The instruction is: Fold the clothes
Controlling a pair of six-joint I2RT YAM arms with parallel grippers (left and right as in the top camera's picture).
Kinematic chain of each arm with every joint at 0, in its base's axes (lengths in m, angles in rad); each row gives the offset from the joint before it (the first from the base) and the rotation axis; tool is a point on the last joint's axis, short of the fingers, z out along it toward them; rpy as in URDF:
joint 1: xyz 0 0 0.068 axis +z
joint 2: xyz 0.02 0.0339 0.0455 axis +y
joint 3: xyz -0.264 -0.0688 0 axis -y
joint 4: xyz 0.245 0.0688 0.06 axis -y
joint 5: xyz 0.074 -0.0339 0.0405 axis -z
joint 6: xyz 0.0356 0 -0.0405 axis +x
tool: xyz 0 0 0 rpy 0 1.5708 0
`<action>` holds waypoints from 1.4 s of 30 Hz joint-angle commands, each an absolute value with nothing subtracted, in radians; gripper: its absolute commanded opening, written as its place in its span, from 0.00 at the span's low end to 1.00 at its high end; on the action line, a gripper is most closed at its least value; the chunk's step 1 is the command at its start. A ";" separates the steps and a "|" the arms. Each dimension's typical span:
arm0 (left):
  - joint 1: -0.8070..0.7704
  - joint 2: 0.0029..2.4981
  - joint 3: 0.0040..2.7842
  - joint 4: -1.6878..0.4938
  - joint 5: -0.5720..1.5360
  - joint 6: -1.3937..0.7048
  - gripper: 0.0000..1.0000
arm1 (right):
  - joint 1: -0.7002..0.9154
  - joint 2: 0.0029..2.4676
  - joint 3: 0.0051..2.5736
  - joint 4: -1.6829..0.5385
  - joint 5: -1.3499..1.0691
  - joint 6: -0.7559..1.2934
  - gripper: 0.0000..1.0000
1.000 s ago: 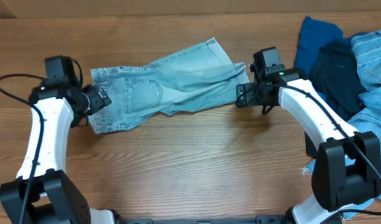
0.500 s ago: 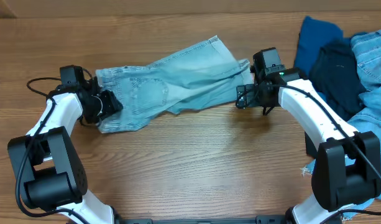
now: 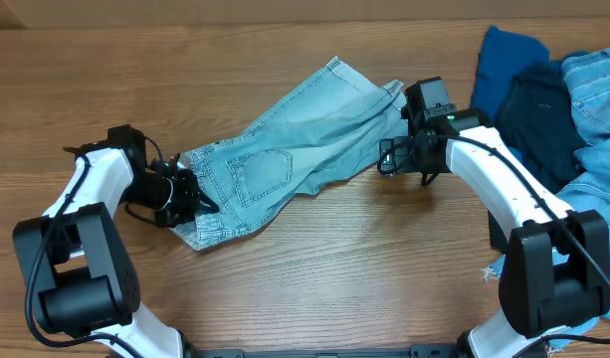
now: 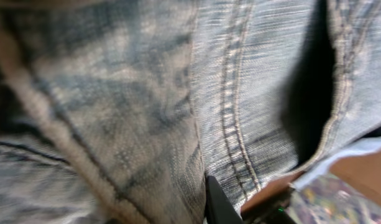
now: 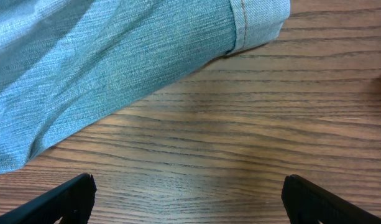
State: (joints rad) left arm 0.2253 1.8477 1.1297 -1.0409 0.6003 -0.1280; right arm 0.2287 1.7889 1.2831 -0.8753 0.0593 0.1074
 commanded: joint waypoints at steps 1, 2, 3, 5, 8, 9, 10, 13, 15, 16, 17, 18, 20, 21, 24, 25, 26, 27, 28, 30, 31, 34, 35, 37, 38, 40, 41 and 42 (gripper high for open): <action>0.223 1.817 1.123 -1.051 0.428 -0.120 0.04 | 0.227 1.778 1.295 -0.870 0.066 0.104 1.00; 0.223 1.817 1.123 -1.050 0.378 -0.125 0.04 | 0.227 1.778 1.295 -0.861 0.060 0.100 1.00; 0.223 1.817 1.123 -1.050 0.302 -0.155 0.04 | 0.227 1.778 1.295 -0.841 0.018 0.064 1.00; 0.223 1.817 1.123 -1.051 0.056 -0.293 0.04 | 0.227 1.778 1.295 -0.770 -0.063 -0.011 1.00; 0.223 1.817 1.123 -1.035 -0.071 -0.371 0.10 | 0.236 1.781 1.295 -0.654 -0.082 -0.091 1.00; 0.223 1.817 1.123 -1.031 -0.073 -0.371 0.12 | 0.237 1.784 1.295 -0.635 -0.093 -0.111 0.99; 0.223 1.817 1.123 -1.022 -0.091 -0.371 0.15 | 0.237 1.802 1.295 -0.608 -0.099 -0.136 0.98; 0.223 1.817 1.123 -1.016 -0.097 -0.371 0.15 | 0.237 1.863 1.295 -0.591 -0.149 -0.181 0.98; 0.223 1.817 1.123 -1.015 -0.097 -0.371 0.15 | 0.237 1.895 1.295 -0.552 -0.170 -0.192 0.98; 0.223 1.817 1.123 -1.016 -0.097 -0.371 0.15 | 0.237 1.910 1.295 -0.530 -0.170 -0.192 0.98; 0.223 1.817 1.123 -1.016 -0.097 -0.371 0.15 | 0.237 1.924 1.295 -0.513 -0.171 -0.191 0.98; 0.223 1.817 1.123 -1.016 -0.097 -0.371 0.15 | 0.237 1.937 1.295 -0.500 -0.180 -0.191 0.96; 0.223 1.817 1.123 -1.016 -0.097 -0.371 0.15 | 0.237 1.942 1.295 -0.478 -0.204 -0.191 0.93; 0.223 1.817 1.123 -1.015 -0.097 -0.371 0.15 | 0.241 1.942 1.295 -0.458 -0.204 -0.191 0.89; 0.223 1.817 1.123 -1.015 -0.097 -0.371 0.16 | 0.242 1.942 1.295 -0.422 -0.229 -0.187 0.52; 0.223 1.817 1.123 -1.015 -0.097 -0.371 0.16 | 0.242 1.942 1.295 -0.416 -0.248 -0.187 0.44; 0.223 1.817 1.123 -1.015 -0.097 -0.371 0.16 | 0.242 1.942 1.295 -0.415 -0.265 -0.187 0.21; 0.223 1.817 1.123 -1.015 -0.097 -0.371 0.16 | 0.242 1.942 1.295 -0.415 -0.276 -0.187 0.08; 0.223 1.817 1.123 -1.015 -0.096 -0.371 0.16 | 0.242 1.942 1.295 -0.415 -0.276 -0.184 0.04; 0.223 1.817 1.123 -1.015 -0.097 -0.371 0.16 | 0.242 1.940 1.304 -0.415 -0.284 -0.183 0.04; 0.223 1.817 1.123 -1.015 -0.097 -0.371 0.16 | 0.243 1.931 1.330 -0.421 -0.296 -0.170 0.04; 0.223 1.817 1.123 -1.012 -0.097 -0.371 0.16 | 0.259 1.887 1.490 -0.429 -0.304 -0.136 0.04; 0.223 1.817 1.123 -1.012 -0.097 -0.371 0.16 | 0.260 1.887 1.525 -0.438 -0.305 -0.117 0.04; 0.223 1.817 1.123 -1.013 -0.097 -0.371 0.16 | 0.261 1.896 1.563 -0.530 -0.265 -0.073 0.31; 0.223 1.817 1.123 -1.012 -0.097 -0.371 0.16 | 0.261 1.912 1.560 -0.585 -0.215 -0.072 0.44; 0.223 1.817 1.123 -1.011 -0.096 -0.371 0.16 | 0.258 1.958 1.558 -0.649 -0.142 -0.018 0.53; 0.223 1.817 1.123 -1.010 -0.097 -0.371 0.16 | 0.252 1.994 1.558 -0.665 -0.134 0.002 0.57; 0.223 1.817 1.123 -1.009 -0.096 -0.371 0.16 | 0.250 2.037 1.558 -0.669 -0.134 0.009 0.60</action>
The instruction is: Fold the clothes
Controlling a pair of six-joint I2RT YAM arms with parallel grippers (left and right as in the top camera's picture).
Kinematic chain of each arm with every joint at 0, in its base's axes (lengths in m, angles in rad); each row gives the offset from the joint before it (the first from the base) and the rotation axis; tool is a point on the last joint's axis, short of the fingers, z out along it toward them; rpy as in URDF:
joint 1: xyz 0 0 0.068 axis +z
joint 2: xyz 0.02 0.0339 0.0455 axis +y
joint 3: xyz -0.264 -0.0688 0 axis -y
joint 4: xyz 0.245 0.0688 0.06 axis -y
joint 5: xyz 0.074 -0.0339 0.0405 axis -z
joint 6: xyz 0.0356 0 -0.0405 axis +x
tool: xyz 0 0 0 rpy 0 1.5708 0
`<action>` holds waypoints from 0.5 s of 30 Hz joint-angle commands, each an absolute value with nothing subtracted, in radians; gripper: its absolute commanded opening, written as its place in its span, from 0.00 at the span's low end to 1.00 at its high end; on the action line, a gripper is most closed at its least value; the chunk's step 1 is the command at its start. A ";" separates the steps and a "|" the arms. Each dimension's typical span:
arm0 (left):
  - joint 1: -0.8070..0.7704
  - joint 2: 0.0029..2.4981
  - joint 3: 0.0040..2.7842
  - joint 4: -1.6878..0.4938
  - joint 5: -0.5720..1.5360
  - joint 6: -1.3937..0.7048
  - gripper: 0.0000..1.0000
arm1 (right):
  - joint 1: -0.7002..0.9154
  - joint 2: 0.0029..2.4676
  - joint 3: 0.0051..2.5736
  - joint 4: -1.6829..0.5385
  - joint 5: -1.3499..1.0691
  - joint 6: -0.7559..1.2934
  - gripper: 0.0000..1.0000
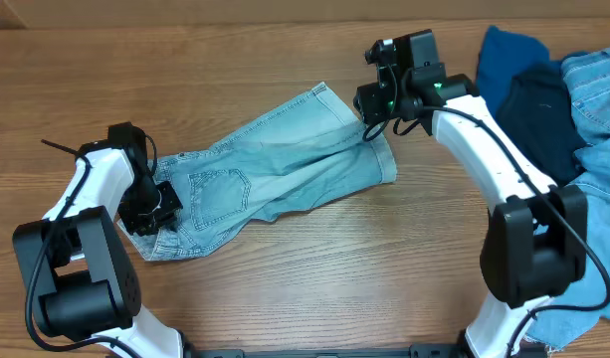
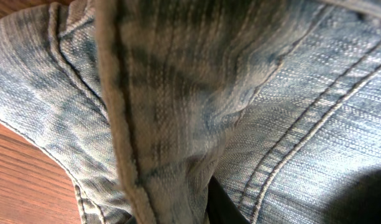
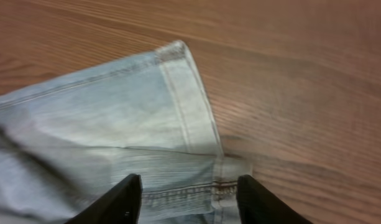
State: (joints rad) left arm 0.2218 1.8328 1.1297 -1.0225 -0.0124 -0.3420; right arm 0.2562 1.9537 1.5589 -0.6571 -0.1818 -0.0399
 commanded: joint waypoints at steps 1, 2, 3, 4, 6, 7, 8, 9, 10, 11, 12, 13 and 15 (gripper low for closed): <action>0.223 1.817 1.123 -1.008 -0.097 -0.371 0.16 | 0.249 2.064 1.558 -0.666 -0.131 0.025 0.60; 0.223 1.817 1.123 -1.008 -0.097 -0.371 0.16 | 0.249 2.080 1.558 -0.661 -0.132 0.031 0.60; 0.223 1.817 1.123 -1.003 -0.096 -0.371 0.17 | 0.249 2.103 1.558 -0.653 -0.131 0.032 0.60; 0.223 1.817 1.123 -1.000 -0.096 -0.371 0.17 | 0.249 2.117 1.558 -0.651 -0.131 0.032 0.61; 0.223 1.817 1.123 -0.997 -0.096 -0.371 0.17 | 0.247 2.121 1.558 -0.653 -0.130 0.032 0.61; 0.223 1.817 1.123 -0.997 -0.096 -0.371 0.17 | 0.245 2.121 1.558 -0.652 -0.113 0.032 0.61; 0.223 1.817 1.123 -0.997 -0.096 -0.371 0.17 | 0.242 2.121 1.558 -0.653 -0.079 0.036 0.64; 0.223 1.817 1.123 -0.997 -0.096 -0.371 0.17 | 0.240 2.121 1.558 -0.654 -0.054 0.039 0.64; 0.223 1.817 1.123 -0.996 -0.096 -0.371 0.17 | 0.235 2.121 1.558 -0.659 -0.026 0.059 0.65; 0.223 1.817 1.123 -0.996 -0.096 -0.371 0.17 | 0.232 2.121 1.558 -0.661 -0.027 0.062 0.63; 0.223 1.817 1.123 -0.996 -0.096 -0.371 0.17 | 0.228 2.121 1.558 -0.664 -0.027 0.076 0.59; 0.223 1.817 1.123 -0.995 -0.096 -0.371 0.17 | 0.229 2.121 1.558 -0.664 -0.028 0.080 0.56; 0.223 1.817 1.123 -0.995 -0.092 -0.371 0.17 | 0.229 2.121 1.558 -0.663 -0.053 0.079 0.36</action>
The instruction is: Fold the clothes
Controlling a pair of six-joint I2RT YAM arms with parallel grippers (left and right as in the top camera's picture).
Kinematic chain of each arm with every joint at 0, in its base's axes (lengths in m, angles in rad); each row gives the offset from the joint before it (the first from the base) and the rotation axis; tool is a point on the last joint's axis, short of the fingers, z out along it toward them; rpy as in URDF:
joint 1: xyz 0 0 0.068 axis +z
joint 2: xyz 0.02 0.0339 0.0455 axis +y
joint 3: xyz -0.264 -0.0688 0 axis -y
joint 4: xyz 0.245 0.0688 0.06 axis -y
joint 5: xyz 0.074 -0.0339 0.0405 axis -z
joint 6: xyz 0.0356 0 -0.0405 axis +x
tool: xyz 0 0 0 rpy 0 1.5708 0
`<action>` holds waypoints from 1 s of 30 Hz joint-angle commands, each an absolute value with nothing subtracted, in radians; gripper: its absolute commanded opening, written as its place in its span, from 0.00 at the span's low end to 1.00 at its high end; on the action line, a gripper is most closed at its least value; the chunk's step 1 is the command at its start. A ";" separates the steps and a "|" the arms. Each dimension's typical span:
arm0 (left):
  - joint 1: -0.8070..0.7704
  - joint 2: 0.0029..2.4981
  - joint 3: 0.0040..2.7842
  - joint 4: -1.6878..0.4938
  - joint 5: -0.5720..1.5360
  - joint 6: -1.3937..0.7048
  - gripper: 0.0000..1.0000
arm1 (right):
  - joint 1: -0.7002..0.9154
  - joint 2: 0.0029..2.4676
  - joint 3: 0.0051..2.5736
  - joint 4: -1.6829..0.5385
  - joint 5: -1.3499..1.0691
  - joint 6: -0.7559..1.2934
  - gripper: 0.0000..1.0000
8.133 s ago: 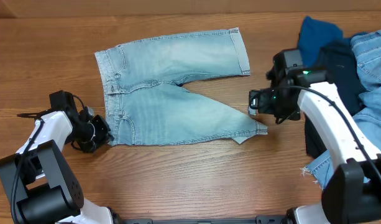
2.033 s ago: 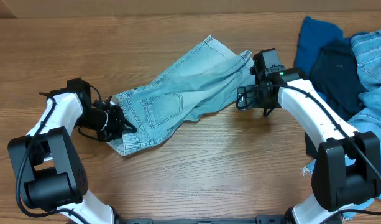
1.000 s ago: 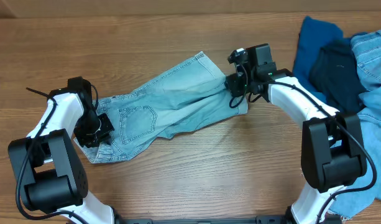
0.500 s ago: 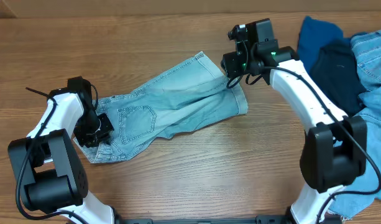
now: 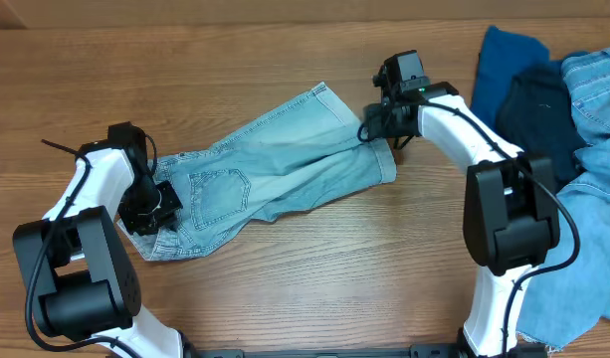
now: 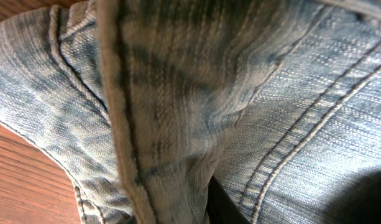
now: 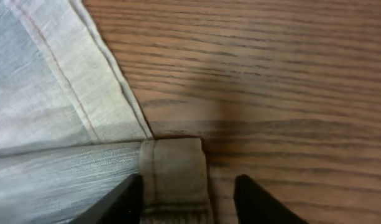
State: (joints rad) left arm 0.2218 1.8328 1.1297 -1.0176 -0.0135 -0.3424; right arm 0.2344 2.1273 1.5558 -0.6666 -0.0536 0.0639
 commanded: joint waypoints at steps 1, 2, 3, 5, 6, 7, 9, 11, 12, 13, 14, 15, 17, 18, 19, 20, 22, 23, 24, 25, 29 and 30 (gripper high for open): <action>0.223 1.817 1.123 -0.995 -0.092 -0.371 0.17 | 0.229 2.121 1.558 -0.661 -0.080 0.079 0.16; 0.223 1.817 1.123 -0.995 -0.092 -0.371 0.17 | 0.229 2.121 1.558 -0.652 -0.133 0.078 0.04; 0.223 1.817 1.123 -0.995 -0.092 -0.371 0.17 | 0.229 2.121 1.558 -0.645 -0.159 0.074 0.04; 0.223 1.817 1.123 -0.995 -0.092 -0.371 0.17 | 0.229 2.121 1.559 -0.638 -0.201 0.072 0.04; 0.223 1.817 1.123 -0.996 -0.092 -0.371 0.17 | 0.229 2.121 1.559 -0.639 -0.200 0.072 0.05; 0.223 1.817 1.123 -0.996 -0.092 -0.371 0.17 | 0.228 2.121 1.559 -0.644 -0.194 0.073 0.25; 0.223 1.817 1.123 -0.996 -0.092 -0.371 0.17 | 0.223 2.115 1.559 -0.663 -0.155 0.088 0.43; 0.223 1.817 1.123 -0.995 -0.092 -0.371 0.17 | 0.213 2.103 1.561 -0.681 -0.102 0.147 0.46; 0.223 1.817 1.123 -0.995 -0.092 -0.371 0.17 | 0.206 2.096 1.561 -0.684 -0.102 0.170 0.47; 0.223 1.817 1.123 -0.995 -0.088 -0.371 0.17 | 0.200 2.094 1.561 -0.692 -0.110 0.181 0.47; 0.223 1.817 1.123 -0.995 -0.086 -0.371 0.17 | 0.200 2.094 1.561 -0.713 -0.110 0.180 0.47; 0.223 1.817 1.123 -0.995 -0.086 -0.371 0.17 | 0.200 2.094 1.561 -0.746 -0.109 0.191 0.47; 0.223 1.817 1.123 -0.995 -0.086 -0.371 0.17 | 0.200 2.094 1.561 -0.768 -0.115 0.236 0.47; 0.223 1.817 1.123 -0.995 -0.085 -0.371 0.17 | 0.200 2.094 1.561 -0.770 -0.142 0.241 0.47; 0.223 1.817 1.123 -0.995 -0.085 -0.371 0.17 | 0.200 2.094 1.561 -0.766 -0.180 0.240 0.47; 0.223 1.817 1.123 -0.995 -0.085 -0.371 0.17 | 0.200 2.094 1.561 -0.762 -0.205 0.240 0.47; 0.223 1.817 1.123 -0.995 -0.085 -0.371 0.17 | 0.200 2.094 1.561 -0.763 -0.272 0.240 0.47; 0.223 1.817 1.123 -0.995 -0.085 -0.371 0.17 | 0.200 2.094 1.561 -0.764 -0.296 0.240 0.47; 0.223 1.817 1.123 -0.995 -0.085 -0.371 0.17 | 0.200 2.094 1.561 -0.764 -0.317 0.240 0.43; 0.223 1.817 1.123 -0.995 -0.085 -0.371 0.17 | 0.200 2.094 1.561 -0.764 -0.324 0.240 0.10; 0.223 1.817 1.123 -0.994 -0.085 -0.371 0.17 | 0.200 2.076 1.580 -0.762 -0.324 0.228 0.04; 0.223 1.817 1.123 -0.994 -0.085 -0.371 0.17 | 0.200 2.054 1.594 -0.761 -0.324 0.207 0.04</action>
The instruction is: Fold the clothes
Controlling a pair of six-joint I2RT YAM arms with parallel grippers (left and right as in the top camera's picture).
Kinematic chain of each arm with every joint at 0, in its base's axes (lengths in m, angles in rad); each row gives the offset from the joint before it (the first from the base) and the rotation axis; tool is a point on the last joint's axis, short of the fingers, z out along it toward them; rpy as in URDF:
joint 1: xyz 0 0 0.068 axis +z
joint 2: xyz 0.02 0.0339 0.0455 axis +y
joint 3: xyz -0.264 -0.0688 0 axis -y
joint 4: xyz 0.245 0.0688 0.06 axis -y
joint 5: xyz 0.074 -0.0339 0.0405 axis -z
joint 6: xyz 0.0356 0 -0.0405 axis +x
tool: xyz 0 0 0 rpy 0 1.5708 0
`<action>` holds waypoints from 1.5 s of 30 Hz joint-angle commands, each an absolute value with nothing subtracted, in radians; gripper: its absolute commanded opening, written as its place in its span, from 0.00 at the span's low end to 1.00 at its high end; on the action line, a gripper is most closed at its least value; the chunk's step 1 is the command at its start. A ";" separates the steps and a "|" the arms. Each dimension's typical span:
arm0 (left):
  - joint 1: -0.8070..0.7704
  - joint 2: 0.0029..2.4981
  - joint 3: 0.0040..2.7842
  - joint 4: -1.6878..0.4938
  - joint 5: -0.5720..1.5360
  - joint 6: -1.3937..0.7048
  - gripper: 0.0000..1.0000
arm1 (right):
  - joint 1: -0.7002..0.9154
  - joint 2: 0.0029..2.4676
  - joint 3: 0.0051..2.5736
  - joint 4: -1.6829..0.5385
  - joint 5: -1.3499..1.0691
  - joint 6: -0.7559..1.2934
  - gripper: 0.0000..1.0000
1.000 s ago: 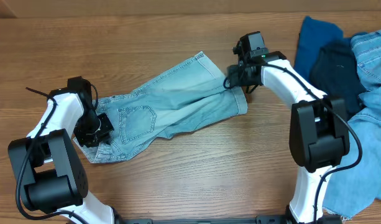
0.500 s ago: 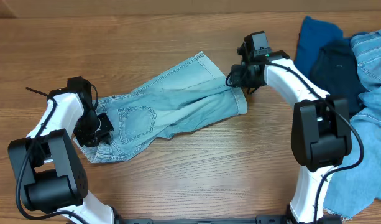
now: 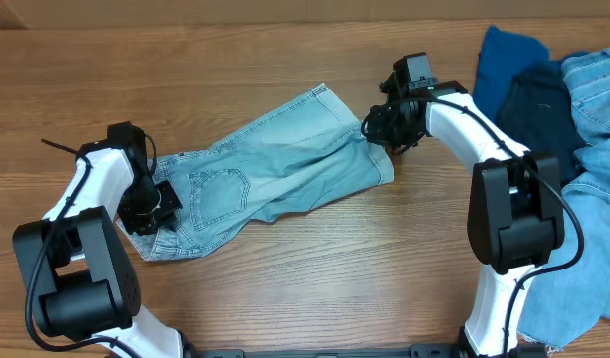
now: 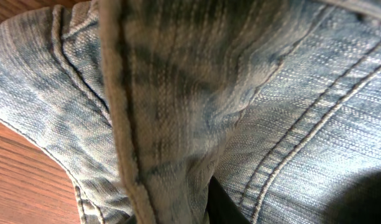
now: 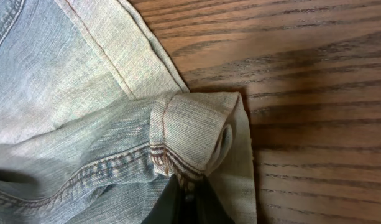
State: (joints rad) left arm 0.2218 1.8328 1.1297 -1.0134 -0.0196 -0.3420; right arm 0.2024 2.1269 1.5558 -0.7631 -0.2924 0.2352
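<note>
Light blue denim shorts (image 3: 275, 169) lie spread across the middle of the table, waistband at the left, leg hems at the right. My left gripper (image 3: 155, 207) is shut on the waistband (image 4: 153, 106), whose denim fills the left wrist view. My right gripper (image 3: 377, 129) is shut on the cuff of the near leg hem (image 5: 190, 134), pinched between its dark fingers (image 5: 178, 202) at the frame's bottom.
A pile of other clothes sits at the right edge: a blue garment (image 3: 508, 55), a dark navy one (image 3: 533, 114) and more light denim (image 3: 593, 89). Bare wooden table (image 3: 314, 278) lies in front of the shorts.
My right gripper was open around the leg cuff; now it is shut on it, and the cuff is bunched up. The left gripper and waistband have not moved.
At first the shorts lay farther right, my left gripper on the waistband and my right gripper open over bare table below a hem. Then the shorts lay shifted left and flatter, the right gripper open above the hems. It then straddled the cuff and now grips it.
</note>
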 commanded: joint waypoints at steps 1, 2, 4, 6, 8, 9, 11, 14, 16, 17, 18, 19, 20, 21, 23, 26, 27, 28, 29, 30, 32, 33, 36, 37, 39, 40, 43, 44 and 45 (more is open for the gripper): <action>0.223 1.817 1.123 -0.994 -0.085 -0.371 0.17 | 0.211 2.000 1.636 -0.758 -0.324 0.148 0.04; 0.223 1.817 1.123 -0.994 -0.085 -0.371 0.17 | 0.217 1.973 1.659 -0.756 -0.323 0.120 0.04; 0.223 1.817 1.123 -0.994 -0.085 -0.371 0.17 | 0.223 1.940 1.691 -0.754 -0.316 0.115 0.04; 0.222 1.817 1.123 -0.994 -0.085 -0.371 0.17 | 0.222 1.926 1.702 -0.730 -0.316 0.114 0.04; 0.222 1.817 1.123 -0.994 -0.085 -0.371 0.17 | 0.229 1.926 1.702 -0.701 -0.326 0.074 0.04; 0.222 1.817 1.123 -0.994 -0.085 -0.371 0.17 | 0.239 1.926 1.702 -0.686 -0.340 0.036 0.04; 0.222 1.817 1.123 -0.994 -0.085 -0.371 0.17 | 0.259 1.926 1.702 -0.667 -0.336 -0.013 0.04; 0.222 1.817 1.123 -0.995 -0.085 -0.371 0.17 | 0.276 1.940 1.702 -0.657 -0.167 -0.003 0.07; 0.222 1.817 1.123 -0.996 -0.085 -0.371 0.17 | 0.269 1.967 1.702 -0.676 0.015 0.067 0.33; 0.222 1.817 1.123 -0.998 -0.085 -0.371 0.17 | 0.261 1.979 1.702 -0.691 0.067 0.088 0.38; 0.222 1.817 1.123 -1.002 -0.085 -0.371 0.17 | 0.237 2.008 1.702 -0.746 0.109 0.110 0.48; 0.222 1.817 1.123 -1.002 -0.084 -0.371 0.17 | 0.217 2.023 1.702 -0.781 0.110 0.124 0.52; 0.222 1.817 1.123 -1.002 -0.084 -0.371 0.17 | 0.205 2.028 1.702 -0.803 0.111 0.136 0.54; 0.222 1.817 1.123 -1.003 -0.084 -0.371 0.17 | 0.190 2.033 1.702 -0.830 0.111 0.135 0.54; 0.222 1.817 1.123 -1.005 -0.084 -0.371 0.17 | 0.175 2.033 1.702 -0.872 0.106 0.133 0.53; 0.222 1.817 1.123 -1.006 -0.084 -0.371 0.17 | 0.176 2.034 1.701 -0.915 -0.077 0.017 0.50; 0.222 1.817 1.123 -1.006 -0.084 -0.371 0.17 | 0.180 2.036 1.701 -0.923 -0.128 -0.012 0.50; 0.222 1.817 1.123 -1.007 -0.084 -0.371 0.17 | 0.185 2.045 1.700 -0.938 -0.160 -0.033 0.46; 0.222 1.817 1.123 -1.008 -0.085 -0.371 0.17 | 0.190 2.052 1.694 -0.941 -0.167 -0.035 0.44; 0.222 1.817 1.123 -1.008 -0.084 -0.371 0.17 | 0.196 2.068 1.681 -0.941 -0.167 -0.035 0.43; 0.222 1.817 1.123 -1.009 -0.084 -0.371 0.17 | 0.198 2.091 1.652 -0.922 -0.166 -0.031 0.43; 0.222 1.817 1.123 -1.009 -0.085 -0.371 0.17 | 0.198 2.091 1.643 -0.906 -0.167 -0.024 0.44; 0.222 1.817 1.123 -1.005 -0.084 -0.371 0.17 | 0.208 2.091 1.657 -0.838 -0.207 -0.111 0.53; 0.222 1.817 1.123 -1.005 -0.084 -0.371 0.17 | 0.219 2.091 1.674 -0.788 -0.199 -0.162 0.63; 0.222 1.817 1.123 -1.005 -0.085 -0.371 0.17 | 0.242 2.091 1.680 -0.678 -0.163 -0.215 0.69; 0.222 1.817 1.123 -1.004 -0.084 -0.371 0.17 | 0.255 2.091 1.679 -0.630 -0.155 -0.263 0.69; 0.222 1.817 1.123 -0.993 -0.084 -0.371 0.17 | 0.286 2.123 1.678 -0.495 -0.150 -0.352 0.69; 0.222 1.817 1.123 -0.993 -0.084 -0.371 0.17 | 0.287 2.148 1.678 -0.458 -0.151 -0.347 0.69; 0.222 1.817 1.123 -0.994 -0.084 -0.371 0.17 | 0.287 2.168 1.678 -0.435 -0.151 -0.345 0.69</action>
State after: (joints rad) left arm 0.2218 1.8328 1.1297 -1.0103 -0.0204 -0.3424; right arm 0.2897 2.1101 1.6569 -0.4778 -0.1635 -0.3084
